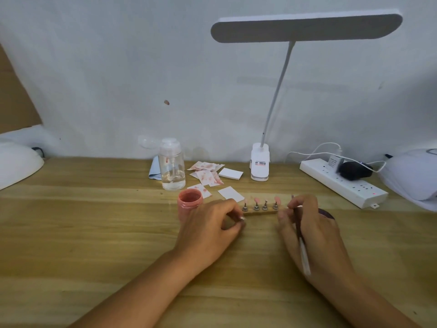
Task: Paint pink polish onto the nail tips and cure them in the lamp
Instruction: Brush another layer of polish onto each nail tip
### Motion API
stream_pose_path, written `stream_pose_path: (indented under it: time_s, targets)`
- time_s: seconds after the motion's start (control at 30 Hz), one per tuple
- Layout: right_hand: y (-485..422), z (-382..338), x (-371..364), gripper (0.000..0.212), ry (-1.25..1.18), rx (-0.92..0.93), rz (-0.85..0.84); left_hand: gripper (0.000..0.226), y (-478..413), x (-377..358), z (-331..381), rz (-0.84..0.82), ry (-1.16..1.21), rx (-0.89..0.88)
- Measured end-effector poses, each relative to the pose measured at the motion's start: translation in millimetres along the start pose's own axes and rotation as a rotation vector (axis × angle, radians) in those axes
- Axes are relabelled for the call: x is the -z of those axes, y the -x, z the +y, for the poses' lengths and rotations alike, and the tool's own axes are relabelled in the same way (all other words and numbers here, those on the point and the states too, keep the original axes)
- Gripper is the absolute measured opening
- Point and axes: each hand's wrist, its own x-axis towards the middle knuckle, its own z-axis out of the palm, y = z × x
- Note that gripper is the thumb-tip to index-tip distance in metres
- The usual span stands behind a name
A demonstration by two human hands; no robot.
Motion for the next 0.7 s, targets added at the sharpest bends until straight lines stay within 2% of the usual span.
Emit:
stream_pose_path:
  time_s: [0.27,0.33,0.47,0.57,0.63,0.7]
  targets:
    - [-0.7,-5.4,0.7,0.018,-0.279,-0.126,0.147,0.008,-3.6,-3.4,-7.6,-0.125,0.109,0.063]
    - [-2.4,-6.9,2.8,0.012,-0.367,-0.125,0.147,0.009,-4.5,-3.4,-9.2,-0.131,0.097,0.08]
    - [-7.1,-15.3,9.8,0.013,-0.594,-0.123,0.115,0.008,-5.4,-2.9,-9.8,-0.127,0.074,0.054]
    - [-14.3,-34.1,12.6,0.019,-0.771,-0.126,0.059,0.007,-5.2,-3.4,-10.7,-0.143,0.053,0.053]
    - [-25.0,-48.8,12.1,0.024,-0.814,-0.13,-0.054,0.008,-5.5,-4.0,-10.4,-0.145,0.073,0.057]
    - [-41.9,-64.7,7.5,0.016,-0.851,-0.208,-0.188,0.014,-5.4,-3.6,-9.6,-0.139,0.088,0.044]
